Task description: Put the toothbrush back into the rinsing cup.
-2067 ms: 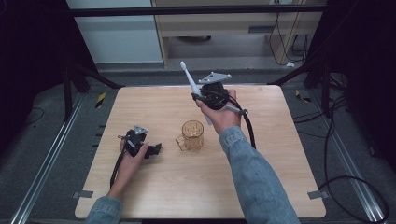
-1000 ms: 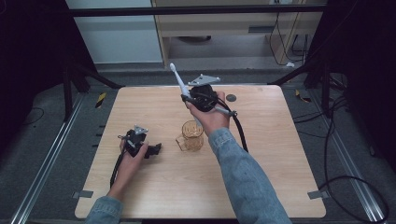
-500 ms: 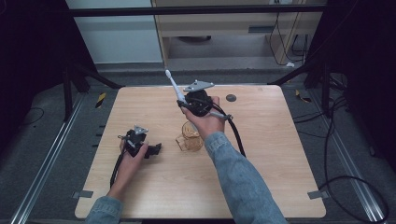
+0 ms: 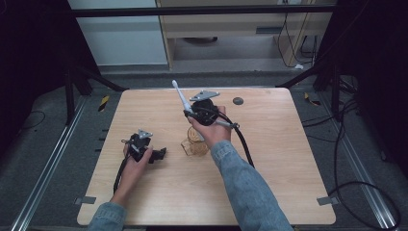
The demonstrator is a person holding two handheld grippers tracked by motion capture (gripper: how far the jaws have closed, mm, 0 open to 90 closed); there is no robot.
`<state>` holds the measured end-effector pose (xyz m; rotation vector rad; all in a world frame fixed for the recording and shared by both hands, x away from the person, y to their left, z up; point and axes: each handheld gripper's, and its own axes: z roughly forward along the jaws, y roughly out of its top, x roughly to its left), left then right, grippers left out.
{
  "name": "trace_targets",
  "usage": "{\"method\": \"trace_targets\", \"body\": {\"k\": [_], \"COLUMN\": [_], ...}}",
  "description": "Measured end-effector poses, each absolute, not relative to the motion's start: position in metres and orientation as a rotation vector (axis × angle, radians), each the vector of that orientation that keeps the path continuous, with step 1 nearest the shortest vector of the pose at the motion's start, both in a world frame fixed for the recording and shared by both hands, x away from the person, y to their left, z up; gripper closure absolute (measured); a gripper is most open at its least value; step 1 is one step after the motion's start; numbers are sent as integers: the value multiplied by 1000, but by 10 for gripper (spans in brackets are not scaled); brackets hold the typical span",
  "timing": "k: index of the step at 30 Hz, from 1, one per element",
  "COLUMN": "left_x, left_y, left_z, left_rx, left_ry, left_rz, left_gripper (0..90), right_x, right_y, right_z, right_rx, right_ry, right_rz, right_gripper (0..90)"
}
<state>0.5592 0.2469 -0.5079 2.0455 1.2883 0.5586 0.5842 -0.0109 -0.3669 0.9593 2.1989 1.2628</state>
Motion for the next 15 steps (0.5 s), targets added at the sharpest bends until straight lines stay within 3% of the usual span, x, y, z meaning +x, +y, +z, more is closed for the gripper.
{"method": "trace_targets", "body": {"k": [15], "left_x": [559], "left_y": [247], "left_z": [-508], "left_rx": [2046], "left_ry": [1288], "left_rz": [558], "left_gripper": [0], "right_x": [582], "right_y": [-13], "right_z": [-375], "right_rx": [971], "right_ry": [2204], "right_rz": [1272], "right_gripper": [668]}}
